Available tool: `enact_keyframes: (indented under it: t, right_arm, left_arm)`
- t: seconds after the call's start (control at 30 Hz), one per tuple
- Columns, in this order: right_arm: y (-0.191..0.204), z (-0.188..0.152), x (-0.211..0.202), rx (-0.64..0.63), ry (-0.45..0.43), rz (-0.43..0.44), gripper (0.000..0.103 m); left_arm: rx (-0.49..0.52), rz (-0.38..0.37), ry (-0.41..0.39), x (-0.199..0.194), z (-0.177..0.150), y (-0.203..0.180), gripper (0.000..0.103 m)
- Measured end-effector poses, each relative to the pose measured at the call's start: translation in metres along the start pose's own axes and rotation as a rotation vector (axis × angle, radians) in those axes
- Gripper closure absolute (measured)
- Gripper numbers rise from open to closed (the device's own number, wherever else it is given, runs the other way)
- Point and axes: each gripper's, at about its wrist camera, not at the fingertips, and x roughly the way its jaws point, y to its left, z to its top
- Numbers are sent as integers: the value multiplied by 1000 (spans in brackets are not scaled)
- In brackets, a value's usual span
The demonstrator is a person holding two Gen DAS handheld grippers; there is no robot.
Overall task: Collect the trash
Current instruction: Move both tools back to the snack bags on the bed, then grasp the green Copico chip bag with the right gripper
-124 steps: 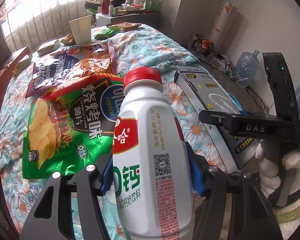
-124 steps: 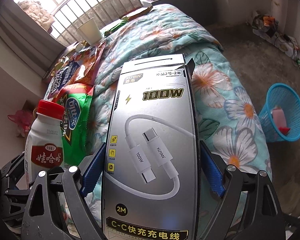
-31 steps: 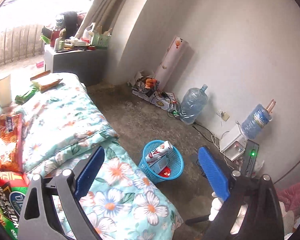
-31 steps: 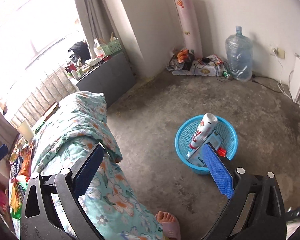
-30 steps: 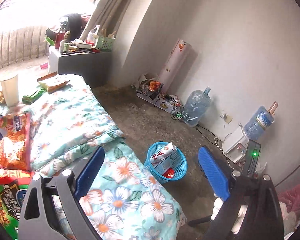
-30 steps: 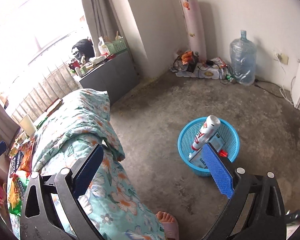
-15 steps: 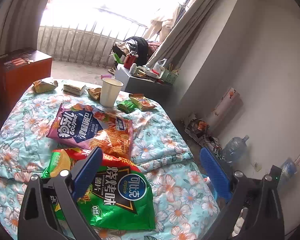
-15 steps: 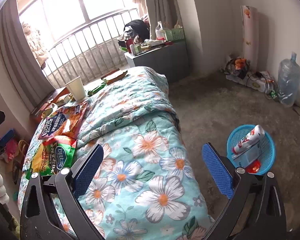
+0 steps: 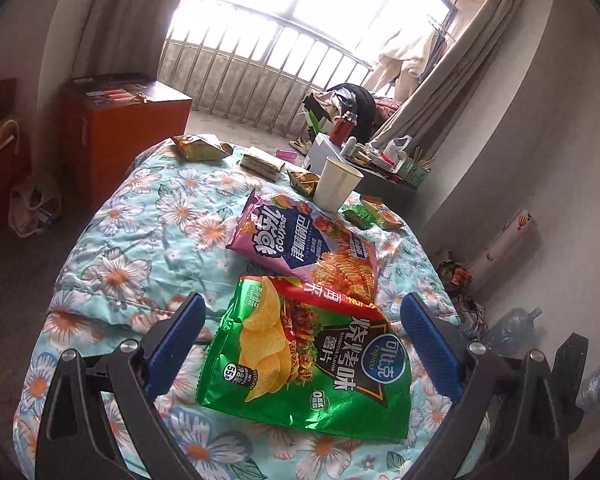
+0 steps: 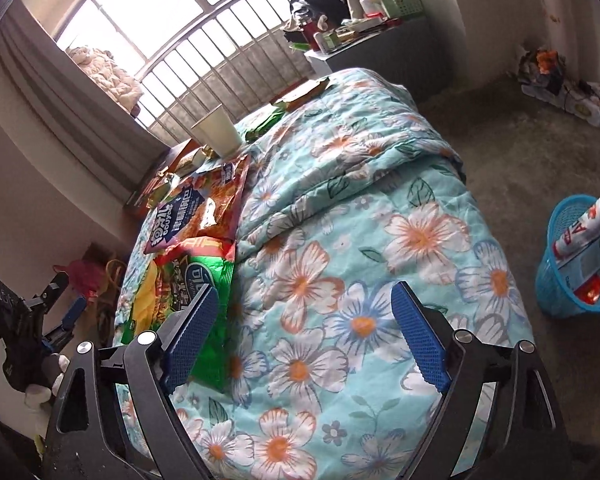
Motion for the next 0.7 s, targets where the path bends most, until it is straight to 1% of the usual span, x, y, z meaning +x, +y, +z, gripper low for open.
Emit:
enact_keyframes:
  t: [0.07, 0.2, 0.3, 0.37, 0.4, 0.43, 0.47, 0.5, 0.53, 0.57, 0.6, 0.63, 0.7]
  right_arm:
    - [6, -1, 9, 3, 34, 31, 25]
    - [21, -3, 27, 8, 107, 109, 32]
    - [38, -6, 43, 5, 169, 181, 33]
    - [50, -10, 57, -15, 206, 190, 33]
    - [55, -12, 64, -29, 225, 187, 34]
    - [59, -14, 72, -37, 250, 190, 36]
    - [63, -18, 79, -37, 278, 196, 41]
    - [63, -22, 85, -32, 307, 205, 48]
    - [64, -26, 88, -26, 331, 214, 52]
    - [64, -29, 89, -22, 345, 216, 58]
    - [62, -31, 86, -21, 348, 211, 62]
    - [59, -32, 82, -20, 337, 199, 62]
    - [49, -25, 68, -15, 291, 147, 62]
  left_arm:
    - [0, 12, 10, 2, -2, 7, 7]
    - [-6, 27, 28, 8, -4, 18, 8]
    - [-3, 45, 44, 19, -5, 26, 17]
    - [-16, 57, 71, 34, -5, 34, 26]
    - [-29, 65, 98, 45, -5, 38, 29]
    - [-40, 71, 130, 55, -6, 42, 33]
    - [-46, 69, 162, 64, -7, 45, 38]
    - [-50, 59, 197, 73, -10, 47, 40]
    - [-61, 41, 239, 80, -14, 47, 45]
    - [-81, 5, 281, 83, -18, 46, 49]
    - [-99, -46, 309, 82, -23, 42, 49]
    - [-99, -99, 326, 79, -27, 36, 49]
    - [-60, -176, 361, 70, -36, 16, 49]
